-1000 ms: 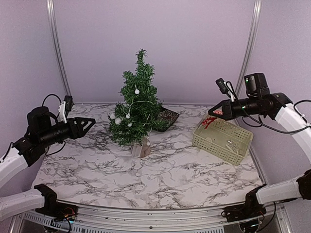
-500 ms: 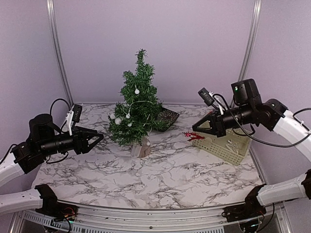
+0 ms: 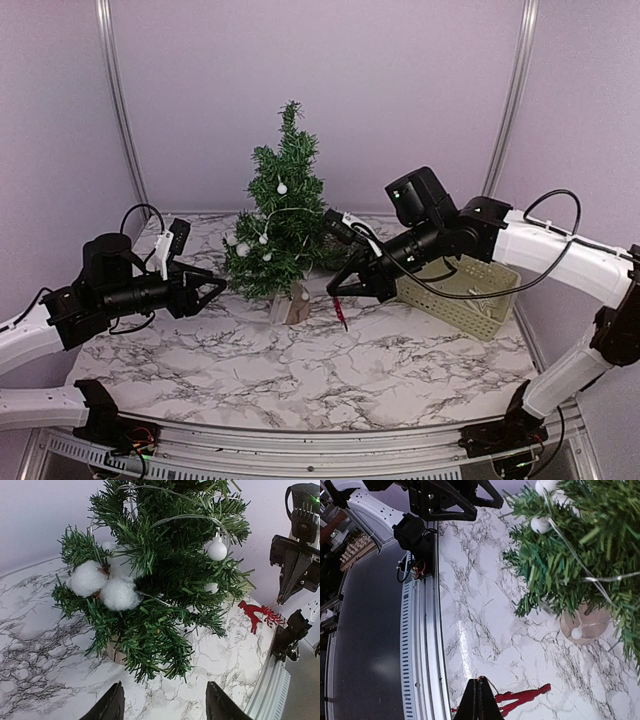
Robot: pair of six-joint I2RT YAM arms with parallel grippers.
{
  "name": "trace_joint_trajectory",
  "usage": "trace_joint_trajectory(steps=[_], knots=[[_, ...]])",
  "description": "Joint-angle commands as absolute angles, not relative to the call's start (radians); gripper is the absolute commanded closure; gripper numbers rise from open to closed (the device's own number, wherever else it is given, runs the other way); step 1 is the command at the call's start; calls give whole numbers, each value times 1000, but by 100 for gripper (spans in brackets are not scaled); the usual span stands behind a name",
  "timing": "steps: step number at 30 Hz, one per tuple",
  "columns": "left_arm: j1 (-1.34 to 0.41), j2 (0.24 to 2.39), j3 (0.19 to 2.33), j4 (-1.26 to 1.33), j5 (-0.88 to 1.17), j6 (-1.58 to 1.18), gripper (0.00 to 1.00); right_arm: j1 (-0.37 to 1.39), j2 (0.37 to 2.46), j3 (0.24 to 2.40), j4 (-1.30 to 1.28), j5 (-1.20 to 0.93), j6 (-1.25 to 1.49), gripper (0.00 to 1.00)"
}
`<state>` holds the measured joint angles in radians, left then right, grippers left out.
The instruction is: Decorate the small christmas tree
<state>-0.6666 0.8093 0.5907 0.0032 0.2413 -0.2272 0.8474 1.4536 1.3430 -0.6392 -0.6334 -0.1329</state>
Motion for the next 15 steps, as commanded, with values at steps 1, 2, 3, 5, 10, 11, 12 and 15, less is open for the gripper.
trace_joint_trajectory(steps=[1, 2, 3, 5, 10, 11, 12, 15], knots=[[-673, 827, 599, 78, 229, -204, 45, 889, 1525, 1445, -594, -602, -191, 100], [-673, 830, 597, 84, 227, -203, 45, 892, 1545, 1461, -594, -598, -196, 100], [-673, 832, 596, 89, 226, -202, 45, 892, 1561, 1477, -594, -593, -201, 100], [-673, 841, 597, 96, 225, -199, 46, 894, 1594, 1508, -595, -576, -208, 100], [-673, 853, 597, 117, 219, -200, 46, 896, 1662, 1587, -615, -535, -231, 100], [-673, 853, 594, 121, 216, -201, 46, 894, 1675, 1596, -615, -532, -232, 100], [-673, 853, 592, 125, 215, -201, 46, 895, 1682, 1603, -615, -528, -233, 100], [-673, 854, 585, 126, 214, -199, 46, 894, 1702, 1618, -612, -517, -234, 100]])
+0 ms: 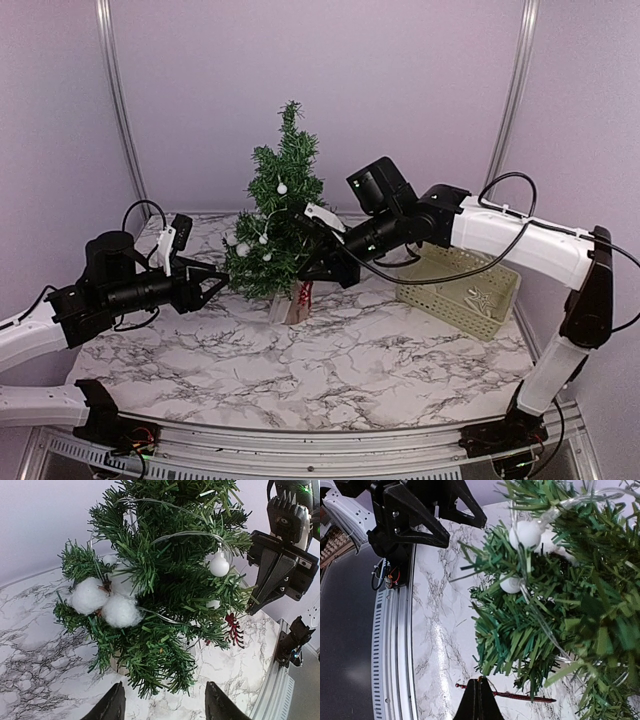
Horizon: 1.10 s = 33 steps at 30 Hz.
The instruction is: Decorate the small christmas tree
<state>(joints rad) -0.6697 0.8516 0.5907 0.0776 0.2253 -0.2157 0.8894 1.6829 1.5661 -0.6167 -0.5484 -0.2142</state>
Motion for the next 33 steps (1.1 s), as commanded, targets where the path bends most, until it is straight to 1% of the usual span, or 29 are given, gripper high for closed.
trace_joint_trajectory(steps=[1, 9, 19, 33], knots=[[-673, 854, 583, 126, 212, -199, 46, 895, 1709, 1625, -613, -514, -236, 100], [-673, 854, 580, 119, 208, -188, 46, 895, 1733, 1654, -626, -483, -239, 100], [-673, 869, 581, 112, 205, -170, 46, 892, 1704, 1629, -641, -422, -258, 100], [-673, 893, 583, 124, 204, -163, 46, 873, 1676, 1622, -618, -392, -265, 100]])
